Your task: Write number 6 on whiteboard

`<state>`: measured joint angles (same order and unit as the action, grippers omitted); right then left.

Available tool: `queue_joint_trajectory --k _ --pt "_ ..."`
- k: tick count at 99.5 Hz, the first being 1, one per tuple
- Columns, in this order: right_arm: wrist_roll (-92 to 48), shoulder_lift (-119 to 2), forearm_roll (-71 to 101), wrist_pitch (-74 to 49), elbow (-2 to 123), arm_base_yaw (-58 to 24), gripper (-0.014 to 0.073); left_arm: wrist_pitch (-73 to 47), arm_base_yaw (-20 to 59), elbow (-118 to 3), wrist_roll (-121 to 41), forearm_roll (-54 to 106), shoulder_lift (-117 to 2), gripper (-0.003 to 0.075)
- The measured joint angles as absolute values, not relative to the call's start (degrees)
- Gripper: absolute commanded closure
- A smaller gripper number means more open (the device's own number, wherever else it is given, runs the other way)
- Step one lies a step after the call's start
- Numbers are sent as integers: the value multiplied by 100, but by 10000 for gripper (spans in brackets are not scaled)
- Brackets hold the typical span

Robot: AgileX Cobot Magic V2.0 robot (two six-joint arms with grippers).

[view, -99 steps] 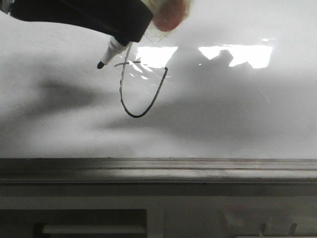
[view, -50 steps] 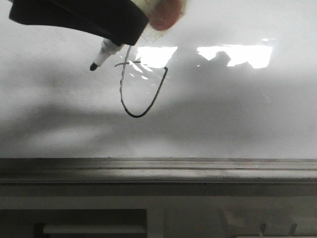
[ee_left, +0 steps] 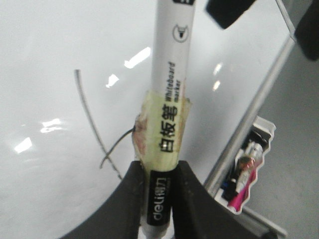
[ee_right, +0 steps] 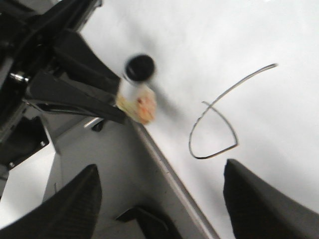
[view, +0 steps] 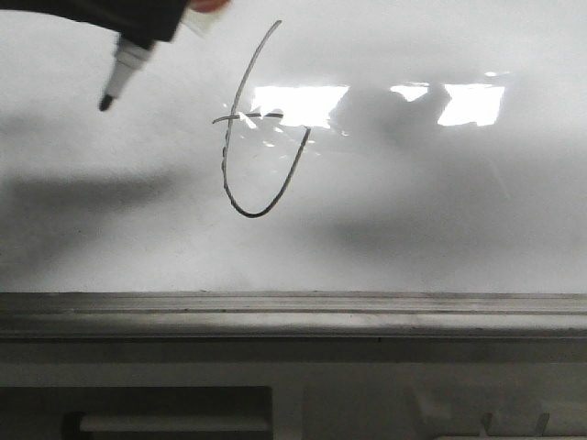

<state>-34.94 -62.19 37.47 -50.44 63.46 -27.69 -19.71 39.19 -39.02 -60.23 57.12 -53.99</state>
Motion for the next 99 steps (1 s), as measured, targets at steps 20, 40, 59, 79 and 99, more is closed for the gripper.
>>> queue_joint_trajectory --k 20,40,59,79,99 --pt "-3494 -5338 3632 -4513 5853 -2555 179 -705 3847 -3018 -4978 6354 -4156 741" --pt "-3494 -4869 3642 -3815 5284 -2540 179 450 3842 -2531 -4806 7227 -3969 741" --pt "-3484 -4831 3664 -3664 5091 -2540 179 698 3842 -2532 -4794 7460 -4572 741" --pt "-3484 -4831 3675 -3642 5074 -2540 179 707 3842 -2723 -4784 7512 -5275 741" --pt "-3484 -4831 3675 -3642 5074 -2540 179 711 3842 -2923 -4770 7424 -5652 740"
